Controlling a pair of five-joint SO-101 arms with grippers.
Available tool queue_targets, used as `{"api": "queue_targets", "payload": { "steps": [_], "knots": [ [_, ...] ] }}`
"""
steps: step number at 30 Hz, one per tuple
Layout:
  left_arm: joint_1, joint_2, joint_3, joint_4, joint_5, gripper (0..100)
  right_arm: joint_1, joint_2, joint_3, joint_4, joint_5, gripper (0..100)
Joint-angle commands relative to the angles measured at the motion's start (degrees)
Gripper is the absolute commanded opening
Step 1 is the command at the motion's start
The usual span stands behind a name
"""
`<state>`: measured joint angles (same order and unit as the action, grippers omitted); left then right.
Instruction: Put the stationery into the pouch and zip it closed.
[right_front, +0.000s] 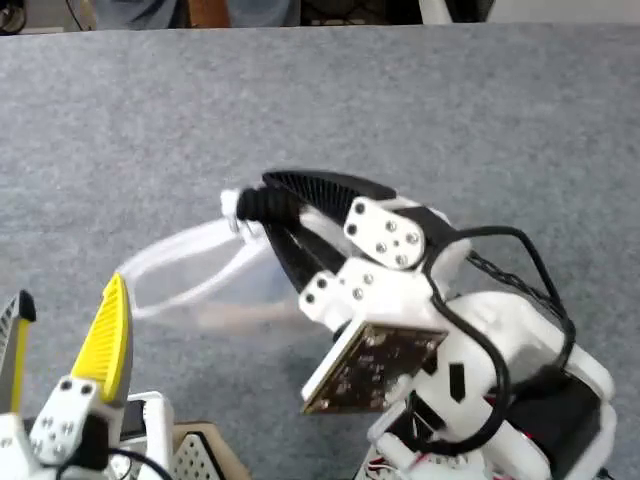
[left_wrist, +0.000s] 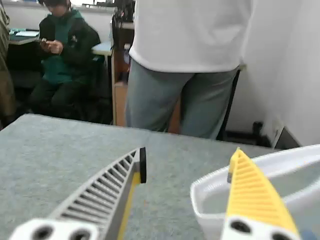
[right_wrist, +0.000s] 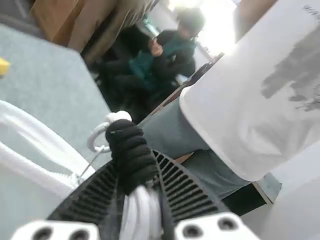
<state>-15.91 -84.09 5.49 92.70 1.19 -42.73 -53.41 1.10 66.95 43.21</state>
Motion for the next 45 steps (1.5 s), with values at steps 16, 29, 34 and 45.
{"api": "queue_targets", "payload": {
  "steps": [16, 29, 34, 45],
  "knots": [
    [-10.86, 0.18, 21.49, -10.2, -10.2, 28, -0.97, -0.57, 14.29, -11.34, 2.9, 1.1],
    [-11.12, 0.18, 25.45, -6.77, -10.2, 28, -0.97, -0.4, 24.92, -29.98, -5.27, 1.1],
    [-9.8, 0.18, 25.45, -3.87, -10.11, 28, -3.43, -0.48, 24.13, -29.54, -13.27, 1.1],
    [-9.71, 0.18, 25.98, -2.55, -10.11, 28, -11.16, -0.4, 26.42, -22.86, -28.04, 1.2]
  ]
}}
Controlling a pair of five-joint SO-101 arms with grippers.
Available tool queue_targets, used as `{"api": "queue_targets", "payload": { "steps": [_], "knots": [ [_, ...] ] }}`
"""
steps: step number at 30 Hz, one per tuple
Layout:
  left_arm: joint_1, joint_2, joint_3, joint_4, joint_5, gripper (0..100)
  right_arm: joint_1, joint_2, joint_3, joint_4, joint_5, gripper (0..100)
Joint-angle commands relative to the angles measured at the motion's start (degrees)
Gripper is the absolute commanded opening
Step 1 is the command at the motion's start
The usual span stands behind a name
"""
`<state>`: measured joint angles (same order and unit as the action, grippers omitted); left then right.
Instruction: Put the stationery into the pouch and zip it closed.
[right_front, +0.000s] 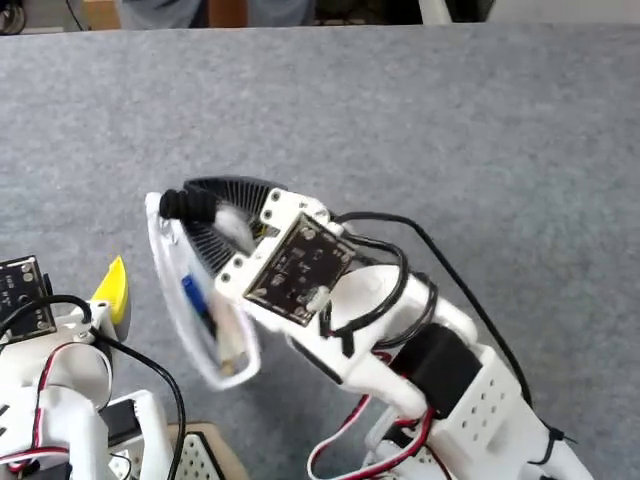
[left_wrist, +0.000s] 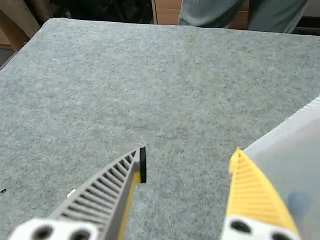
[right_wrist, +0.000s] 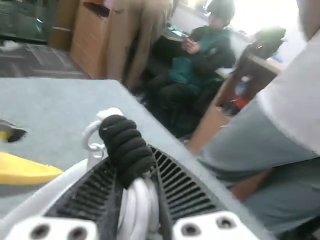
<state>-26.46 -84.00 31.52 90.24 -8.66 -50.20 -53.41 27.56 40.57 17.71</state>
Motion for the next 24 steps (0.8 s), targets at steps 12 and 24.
{"api": "queue_targets", "payload": {
  "steps": [12, 24],
  "knots": [
    [0.75, 0.09, -0.48, -0.18, -12.31, 28, -10.37, -0.57, 2.07, 11.87, -2.37, 1.2],
    [0.31, 0.18, 6.9, -13.89, -41.05, 28, -13.45, -0.75, 3.56, 19.52, -2.37, 1.2]
  ]
}}
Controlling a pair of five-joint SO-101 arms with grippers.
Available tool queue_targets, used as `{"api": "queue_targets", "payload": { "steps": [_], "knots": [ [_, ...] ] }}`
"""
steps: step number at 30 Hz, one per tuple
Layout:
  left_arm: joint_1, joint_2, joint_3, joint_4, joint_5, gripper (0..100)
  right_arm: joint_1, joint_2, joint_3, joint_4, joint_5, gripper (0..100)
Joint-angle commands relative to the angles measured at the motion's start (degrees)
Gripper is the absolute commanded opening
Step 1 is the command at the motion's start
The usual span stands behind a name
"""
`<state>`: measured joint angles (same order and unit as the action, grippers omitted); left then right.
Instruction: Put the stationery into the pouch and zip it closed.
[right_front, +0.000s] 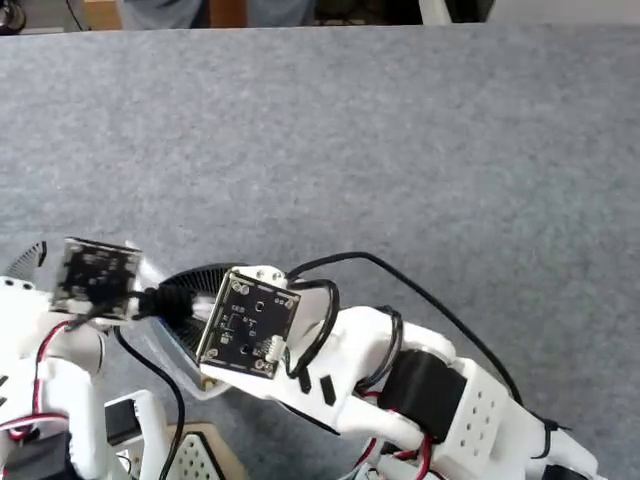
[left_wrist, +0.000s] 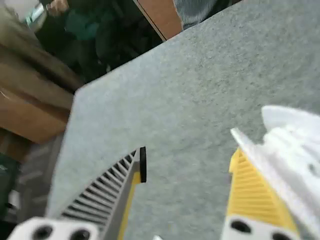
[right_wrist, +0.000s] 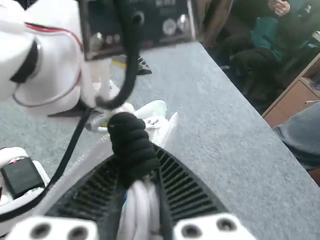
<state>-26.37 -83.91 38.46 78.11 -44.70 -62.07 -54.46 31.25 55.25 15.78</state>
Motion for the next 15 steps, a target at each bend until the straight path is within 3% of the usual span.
{"api": "queue_targets", "payload": {
  "steps": [1, 4, 9, 12, 15],
  "knots": [
    [0.22, 0.09, -0.04, -1.58, -6.68, 28, -1.58, 0.31, -0.66, 5.89, -0.44, 1.2],
    [1.8, 0.0, -1.54, 4.13, -14.86, 28, -1.49, 0.22, -2.77, 7.65, -0.44, 1.2],
    [11.91, 0.0, -12.97, 17.41, -26.29, 28, -1.49, 0.22, -3.82, 9.32, -0.44, 1.2],
    [16.92, 0.0, -17.1, 17.49, -26.02, 25, -2.37, 0.22, -3.74, 10.11, -0.44, 1.2],
    [15.43, 0.0, -16.75, 13.89, -26.02, 18, -4.75, 0.22, -4.0, 10.02, -0.44, 1.2]
  ]
}}
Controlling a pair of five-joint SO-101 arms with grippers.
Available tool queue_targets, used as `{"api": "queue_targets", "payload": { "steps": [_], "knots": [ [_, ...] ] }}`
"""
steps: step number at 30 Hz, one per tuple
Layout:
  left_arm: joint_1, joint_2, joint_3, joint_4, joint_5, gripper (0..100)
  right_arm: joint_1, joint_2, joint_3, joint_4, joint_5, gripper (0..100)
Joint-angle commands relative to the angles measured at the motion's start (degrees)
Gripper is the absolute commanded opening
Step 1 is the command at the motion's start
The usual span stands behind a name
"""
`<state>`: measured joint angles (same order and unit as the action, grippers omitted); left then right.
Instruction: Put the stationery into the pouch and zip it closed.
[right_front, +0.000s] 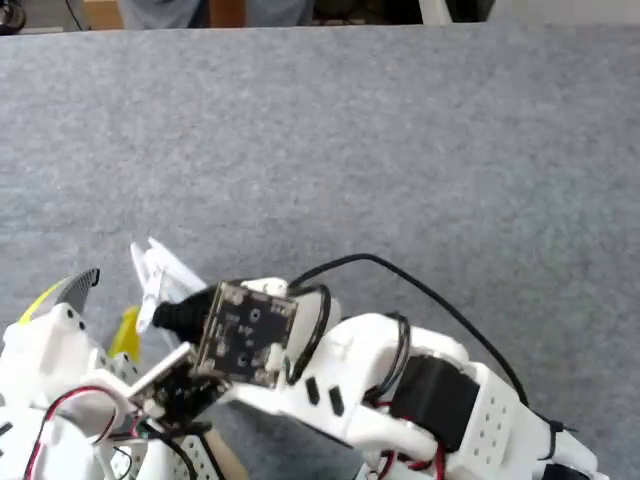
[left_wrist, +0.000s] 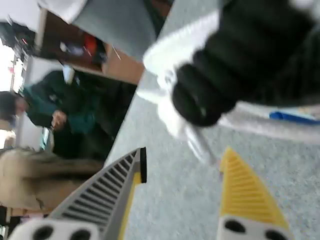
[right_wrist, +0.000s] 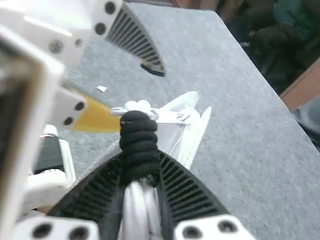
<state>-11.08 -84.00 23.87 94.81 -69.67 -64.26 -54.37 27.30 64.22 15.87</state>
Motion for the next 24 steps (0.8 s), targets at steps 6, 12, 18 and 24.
{"api": "queue_targets", "payload": {
  "steps": [6, 12, 18, 24],
  "knots": [
    [-8.13, 0.09, 2.15, -18.02, 8.09, 8, -0.88, 0.13, -1.98, 0.79, 9.05, 1.2],
    [-14.37, 0.09, 7.25, -29.54, 26.11, 13, 7.74, 0.13, -9.19, 1.23, 10.9, 1.2],
    [-19.56, 0.09, 12.09, -33.41, 42.73, 19, 10.2, 0.13, -19.12, 4.84, 11.43, 1.2],
    [-20.09, 0.09, 12.7, -33.23, 50.81, 19, 10.29, 0.13, -28.88, 8.53, 20.57, 1.2]
  ]
}}
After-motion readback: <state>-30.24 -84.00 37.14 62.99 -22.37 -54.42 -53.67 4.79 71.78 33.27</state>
